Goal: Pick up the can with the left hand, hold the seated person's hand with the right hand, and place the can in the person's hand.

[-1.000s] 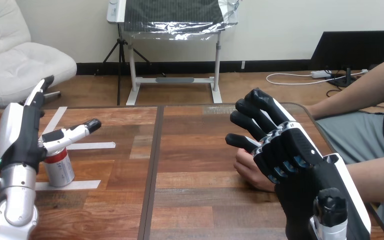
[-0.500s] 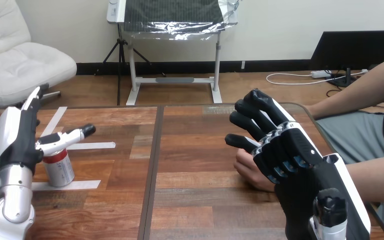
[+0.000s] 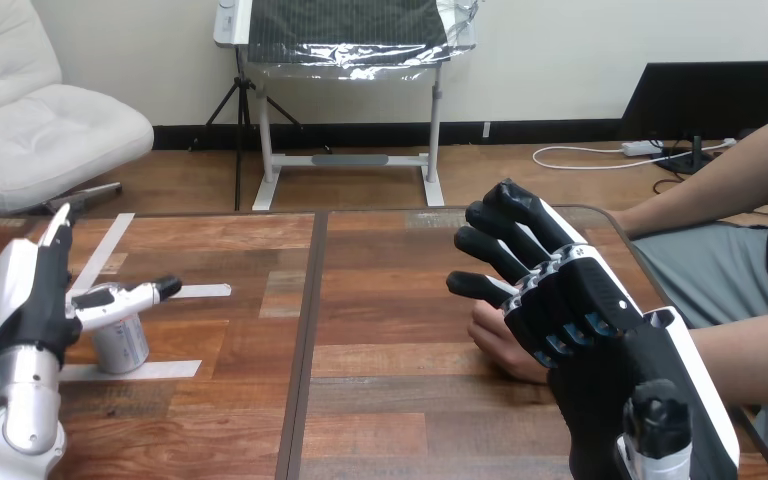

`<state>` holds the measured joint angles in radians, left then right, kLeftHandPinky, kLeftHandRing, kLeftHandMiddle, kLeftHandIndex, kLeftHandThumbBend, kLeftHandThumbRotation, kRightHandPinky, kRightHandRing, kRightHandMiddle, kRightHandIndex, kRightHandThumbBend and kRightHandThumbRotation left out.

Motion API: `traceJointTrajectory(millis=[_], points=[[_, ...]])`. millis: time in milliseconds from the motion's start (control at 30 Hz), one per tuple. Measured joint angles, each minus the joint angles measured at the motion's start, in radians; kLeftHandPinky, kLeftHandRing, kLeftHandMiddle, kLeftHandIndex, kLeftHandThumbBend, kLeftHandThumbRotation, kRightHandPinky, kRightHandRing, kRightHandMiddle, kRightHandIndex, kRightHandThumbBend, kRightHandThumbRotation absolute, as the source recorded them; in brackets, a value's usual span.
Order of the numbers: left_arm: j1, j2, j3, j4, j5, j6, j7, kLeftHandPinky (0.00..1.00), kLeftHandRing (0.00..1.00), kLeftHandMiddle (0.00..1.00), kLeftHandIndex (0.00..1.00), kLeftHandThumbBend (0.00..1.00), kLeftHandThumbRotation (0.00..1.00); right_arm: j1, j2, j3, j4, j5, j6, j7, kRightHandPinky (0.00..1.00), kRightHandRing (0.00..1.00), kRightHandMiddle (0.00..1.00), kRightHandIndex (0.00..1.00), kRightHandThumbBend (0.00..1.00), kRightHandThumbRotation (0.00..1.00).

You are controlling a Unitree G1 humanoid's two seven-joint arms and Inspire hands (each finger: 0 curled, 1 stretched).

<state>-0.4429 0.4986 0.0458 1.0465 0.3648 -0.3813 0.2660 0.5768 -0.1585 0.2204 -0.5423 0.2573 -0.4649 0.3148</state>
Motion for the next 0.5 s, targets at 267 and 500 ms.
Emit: traceJointTrajectory(millis=[267, 500], points=[[-0.002, 0.003, -0.022, 0.029, 0.005, 0.017, 0.008, 0.76, 0.89, 0.92, 0.93, 0.91, 0.36, 0.000, 0.000, 0.000, 0.000, 0.000, -0.001, 0.001, 0.80, 0.88, 0.89, 0.90, 1.00, 0.88], [-0.009, 0.004, -0.042, 0.057, 0.007, 0.035, 0.008, 0.76, 0.89, 0.92, 0.93, 0.93, 0.37, 0.000, 0.000, 0.000, 0.000, 0.000, -0.006, 0.001, 0.79, 0.87, 0.89, 0.89, 1.00, 0.88]])
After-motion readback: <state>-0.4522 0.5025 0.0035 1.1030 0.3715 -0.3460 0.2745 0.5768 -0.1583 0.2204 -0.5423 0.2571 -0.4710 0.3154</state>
